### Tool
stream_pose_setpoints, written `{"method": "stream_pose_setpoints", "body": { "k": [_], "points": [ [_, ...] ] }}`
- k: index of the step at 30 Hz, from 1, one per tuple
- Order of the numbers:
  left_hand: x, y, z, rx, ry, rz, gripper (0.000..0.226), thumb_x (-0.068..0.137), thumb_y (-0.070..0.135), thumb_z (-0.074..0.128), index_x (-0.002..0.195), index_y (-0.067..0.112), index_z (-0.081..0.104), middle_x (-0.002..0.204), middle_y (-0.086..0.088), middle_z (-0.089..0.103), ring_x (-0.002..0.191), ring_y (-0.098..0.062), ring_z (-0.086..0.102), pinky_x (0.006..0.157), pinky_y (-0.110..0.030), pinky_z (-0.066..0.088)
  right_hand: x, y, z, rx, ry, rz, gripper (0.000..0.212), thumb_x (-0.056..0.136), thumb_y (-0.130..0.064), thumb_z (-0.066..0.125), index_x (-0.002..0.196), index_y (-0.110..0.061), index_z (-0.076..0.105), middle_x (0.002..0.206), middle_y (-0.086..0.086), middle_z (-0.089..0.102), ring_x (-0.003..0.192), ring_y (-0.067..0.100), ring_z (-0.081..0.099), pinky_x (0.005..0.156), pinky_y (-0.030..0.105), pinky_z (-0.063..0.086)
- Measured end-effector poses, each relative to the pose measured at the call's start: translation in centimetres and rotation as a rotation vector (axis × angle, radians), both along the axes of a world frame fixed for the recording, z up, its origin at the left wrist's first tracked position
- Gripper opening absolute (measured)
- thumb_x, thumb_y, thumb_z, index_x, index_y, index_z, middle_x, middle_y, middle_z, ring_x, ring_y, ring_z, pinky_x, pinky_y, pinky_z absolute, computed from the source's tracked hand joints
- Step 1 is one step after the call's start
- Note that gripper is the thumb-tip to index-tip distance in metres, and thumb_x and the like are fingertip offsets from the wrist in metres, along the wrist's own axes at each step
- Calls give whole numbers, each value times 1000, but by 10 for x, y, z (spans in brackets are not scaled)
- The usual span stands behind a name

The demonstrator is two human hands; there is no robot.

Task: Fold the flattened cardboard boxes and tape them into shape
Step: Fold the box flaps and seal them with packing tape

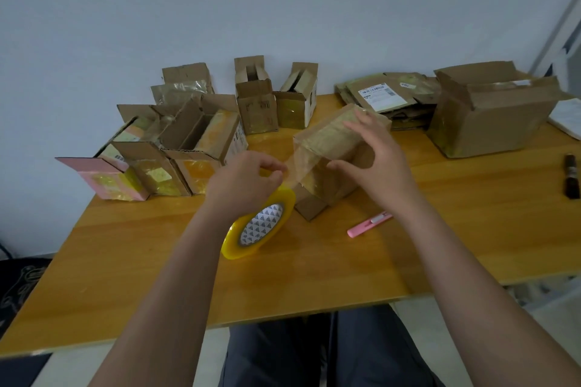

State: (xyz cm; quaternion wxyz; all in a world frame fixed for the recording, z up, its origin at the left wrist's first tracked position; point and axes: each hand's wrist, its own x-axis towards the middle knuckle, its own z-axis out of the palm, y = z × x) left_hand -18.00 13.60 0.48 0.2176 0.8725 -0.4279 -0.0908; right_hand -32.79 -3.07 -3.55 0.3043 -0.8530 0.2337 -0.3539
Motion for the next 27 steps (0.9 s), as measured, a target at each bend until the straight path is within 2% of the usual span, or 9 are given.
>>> {"method": "stream_pose_setpoints", "body": {
  "k": [3,6,8,10,14,17,20,23,27],
  "points": [
    [-5,1,-1,-21,-13,59,22,99,35,51,112,40,67,123,13,63,48,-7,45,50,-23,39,-24,0,-4,-104,16,-142,27,84,-31,67,110,-23,67,116,-7,59,116,11,48,105,37,41],
    [-10,2,0,-26,-44,76,22,98,36,51,114,40,67,124,14,62,55,-6,47,57,-25,42,-48,-9,-13,-22,378,-109,16,88,-12,67,98,-23,73,89,-13,52,94,14,56,77,24,43],
    [-13,1,0,-22,-63,86,22,98,36,51,113,40,67,122,13,64,57,-4,45,58,-26,38,-57,-11,-25,8,590,-44,25,88,-12,69,110,-24,73,92,-10,51,92,14,54,76,22,39],
    [-16,1,1,-23,-71,89,22,98,35,52,114,40,67,122,12,64,60,-4,48,59,-26,39,-59,-10,-35,-5,659,-21,32,87,-12,71,117,-22,71,98,-5,51,92,12,50,80,24,40],
    [-18,4,5,-46,-58,82,24,99,32,51,115,37,68,124,12,62,84,-7,52,63,-26,46,-54,-8,-40,-94,664,-75,16,85,-15,73,99,-20,77,94,-2,55,95,19,56,81,34,49],
    [-16,7,6,-65,-28,78,24,99,30,51,115,35,68,124,12,61,85,-8,53,61,-23,45,-51,-4,-31,-130,701,-49,11,83,-22,75,84,-29,66,86,-6,52,86,16,54,68,31,45],
    [-12,9,5,-102,14,71,23,99,28,52,113,34,69,129,12,61,84,-12,60,64,-26,49,-52,6,-12,-48,544,53,15,87,-23,71,83,-27,57,81,-6,57,72,15,58,57,27,46],
    [-8,10,4,-111,33,58,23,99,28,52,114,33,69,132,11,60,86,-6,49,62,-17,39,-46,22,14,82,187,129,19,93,-15,62,80,-22,50,71,-4,54,55,4,47,48,18,40],
    [-4,10,4,-111,58,59,23,99,29,52,115,33,69,130,13,60,94,-4,52,65,-16,39,-30,39,35,244,-282,246,9,97,-16,57,94,-21,63,74,-8,62,67,3,59,58,15,46]
  ]
}}
